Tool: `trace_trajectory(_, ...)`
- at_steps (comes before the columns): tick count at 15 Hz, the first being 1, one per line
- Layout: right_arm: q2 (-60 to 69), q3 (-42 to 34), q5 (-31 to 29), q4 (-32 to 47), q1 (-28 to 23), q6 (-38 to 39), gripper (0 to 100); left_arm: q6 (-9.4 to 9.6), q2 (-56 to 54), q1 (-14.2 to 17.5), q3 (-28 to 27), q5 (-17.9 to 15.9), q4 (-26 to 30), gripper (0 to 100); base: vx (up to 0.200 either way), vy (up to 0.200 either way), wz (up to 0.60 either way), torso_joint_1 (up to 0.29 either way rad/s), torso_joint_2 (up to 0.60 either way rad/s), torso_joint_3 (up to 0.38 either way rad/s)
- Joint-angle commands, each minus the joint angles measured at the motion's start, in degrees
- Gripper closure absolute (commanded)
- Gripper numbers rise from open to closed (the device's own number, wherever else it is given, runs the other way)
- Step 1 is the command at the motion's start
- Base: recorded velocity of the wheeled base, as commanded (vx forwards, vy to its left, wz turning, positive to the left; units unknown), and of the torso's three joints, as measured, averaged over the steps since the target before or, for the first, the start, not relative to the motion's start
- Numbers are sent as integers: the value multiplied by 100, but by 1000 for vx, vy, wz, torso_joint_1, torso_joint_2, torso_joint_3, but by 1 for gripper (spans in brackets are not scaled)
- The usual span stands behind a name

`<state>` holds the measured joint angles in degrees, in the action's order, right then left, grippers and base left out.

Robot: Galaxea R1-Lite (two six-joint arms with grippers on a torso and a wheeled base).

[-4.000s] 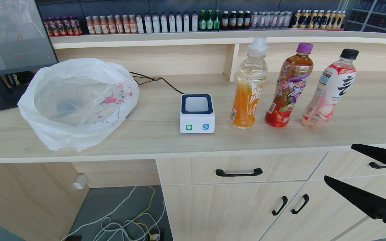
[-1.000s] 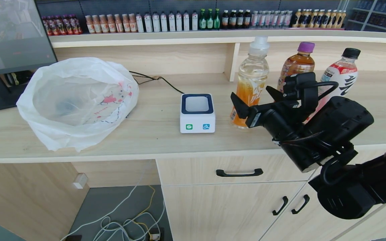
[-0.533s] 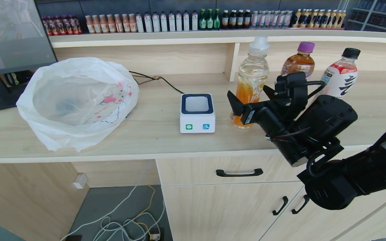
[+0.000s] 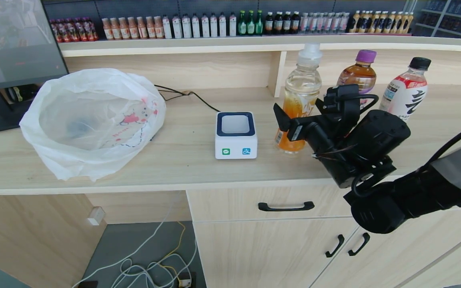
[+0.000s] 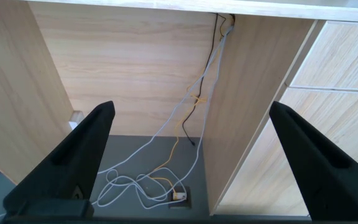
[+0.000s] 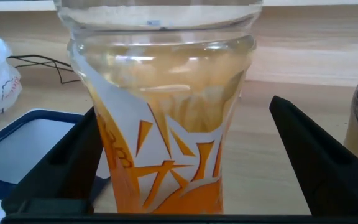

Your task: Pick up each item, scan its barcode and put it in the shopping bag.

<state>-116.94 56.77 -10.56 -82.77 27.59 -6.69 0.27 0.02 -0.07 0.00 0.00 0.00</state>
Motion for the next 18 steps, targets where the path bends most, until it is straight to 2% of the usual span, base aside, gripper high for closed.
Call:
trace_trajectory(1, -118, 176, 1, -2, -25, -7, 0, 0, -2, -1, 0, 0, 0, 0, 0, 0, 0, 0, 0, 0)
trace_trajectory(10, -144, 326, -8, 7, -60, -7, 0, 0, -2, -1, 0, 0, 0, 0, 0, 0, 0, 0, 0, 0)
trace_trajectory(11, -127, 317, 1, 7, -60, -7, 100, 0, -2, -1, 0, 0, 0, 0, 0, 0, 0, 0, 0, 0)
trace_trajectory(18, 40, 299, 1, -11, -60, 10, 100, 0, -2, -1, 0, 0, 0, 0, 0, 0, 0, 0, 0, 0)
